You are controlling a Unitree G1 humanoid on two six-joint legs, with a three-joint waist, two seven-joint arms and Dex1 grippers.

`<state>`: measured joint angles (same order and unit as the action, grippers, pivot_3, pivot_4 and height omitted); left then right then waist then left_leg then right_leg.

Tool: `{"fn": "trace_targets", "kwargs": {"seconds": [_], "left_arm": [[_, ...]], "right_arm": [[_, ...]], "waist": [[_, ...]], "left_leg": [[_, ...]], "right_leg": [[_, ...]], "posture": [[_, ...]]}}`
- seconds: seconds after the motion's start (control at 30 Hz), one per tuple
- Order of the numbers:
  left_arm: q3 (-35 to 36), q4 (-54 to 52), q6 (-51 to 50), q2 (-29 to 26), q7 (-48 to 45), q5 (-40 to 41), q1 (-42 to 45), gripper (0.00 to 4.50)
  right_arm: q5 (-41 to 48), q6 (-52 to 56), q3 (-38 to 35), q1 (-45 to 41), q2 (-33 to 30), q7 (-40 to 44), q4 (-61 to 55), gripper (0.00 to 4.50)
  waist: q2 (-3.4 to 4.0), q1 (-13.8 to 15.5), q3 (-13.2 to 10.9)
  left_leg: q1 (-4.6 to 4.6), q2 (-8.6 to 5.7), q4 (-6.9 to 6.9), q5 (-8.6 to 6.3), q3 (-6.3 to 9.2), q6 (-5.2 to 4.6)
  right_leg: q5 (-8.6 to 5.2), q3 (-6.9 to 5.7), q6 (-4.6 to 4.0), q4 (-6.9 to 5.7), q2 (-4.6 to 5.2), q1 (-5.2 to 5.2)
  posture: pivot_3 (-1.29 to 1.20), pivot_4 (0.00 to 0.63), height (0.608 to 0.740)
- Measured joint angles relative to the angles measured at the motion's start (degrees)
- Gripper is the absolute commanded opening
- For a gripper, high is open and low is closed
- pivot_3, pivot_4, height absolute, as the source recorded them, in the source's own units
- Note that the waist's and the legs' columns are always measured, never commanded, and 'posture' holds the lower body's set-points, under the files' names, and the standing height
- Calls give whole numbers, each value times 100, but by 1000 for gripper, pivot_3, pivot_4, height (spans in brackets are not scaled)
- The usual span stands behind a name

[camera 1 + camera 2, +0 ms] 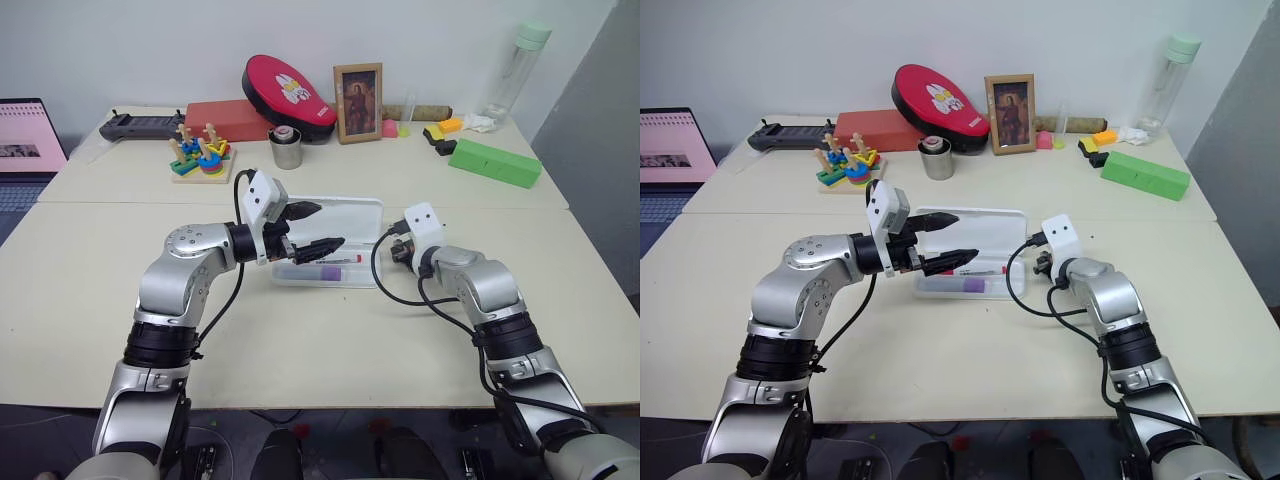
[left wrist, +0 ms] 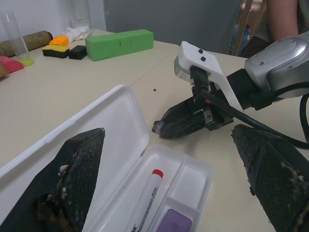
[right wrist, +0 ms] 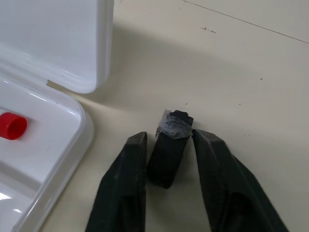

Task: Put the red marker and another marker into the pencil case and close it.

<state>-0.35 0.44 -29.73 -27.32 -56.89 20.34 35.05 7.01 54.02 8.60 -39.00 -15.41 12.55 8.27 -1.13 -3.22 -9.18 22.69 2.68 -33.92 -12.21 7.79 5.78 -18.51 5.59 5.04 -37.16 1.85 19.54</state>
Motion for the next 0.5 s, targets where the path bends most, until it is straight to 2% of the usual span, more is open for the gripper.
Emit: {"fn": "trace_targets", "kwargs": {"seconds": [0.07, 0.2, 0.3, 0.5], "left_arm": [[0, 0, 5, -2, 0, 0, 0, 4500], [0, -3, 6, -61, -10, 2, -5, 4500], [4, -38, 14, -368, -152, 5, -152, 4500], [136, -34, 13, -1119, -687, 169, -367, 4500]], "right_arm": [[-30, 2, 0, 0, -3, 39, -7, 279], [48, -75, -44, 1, -70, 334, -44, 272], [179, -269, 53, -6, -555, 1066, -387, 272], [765, -946, 219, -81, -1738, 3222, -1092, 272]], "waist": [[0, 0, 0], [1, -3, -1], [5, -10, -3], [4, -6, -4]], "left_leg": [[0, 0, 0, 0, 0, 0], [0, 0, 0, 0, 0, 0], [2, 0, 6, 0, -2, 0], [2, 1, 11, -1, -3, -1]], "right_leg": [[0, 0, 0, 0, 0, 0], [0, 0, 0, 0, 0, 0], [0, 1, 0, 5, 0, 3], [-1, 0, 1, 18, 0, -1]], "posture": [[0, 150, 740], [0, 150, 740], [0, 150, 740], [0, 150, 740]]}}
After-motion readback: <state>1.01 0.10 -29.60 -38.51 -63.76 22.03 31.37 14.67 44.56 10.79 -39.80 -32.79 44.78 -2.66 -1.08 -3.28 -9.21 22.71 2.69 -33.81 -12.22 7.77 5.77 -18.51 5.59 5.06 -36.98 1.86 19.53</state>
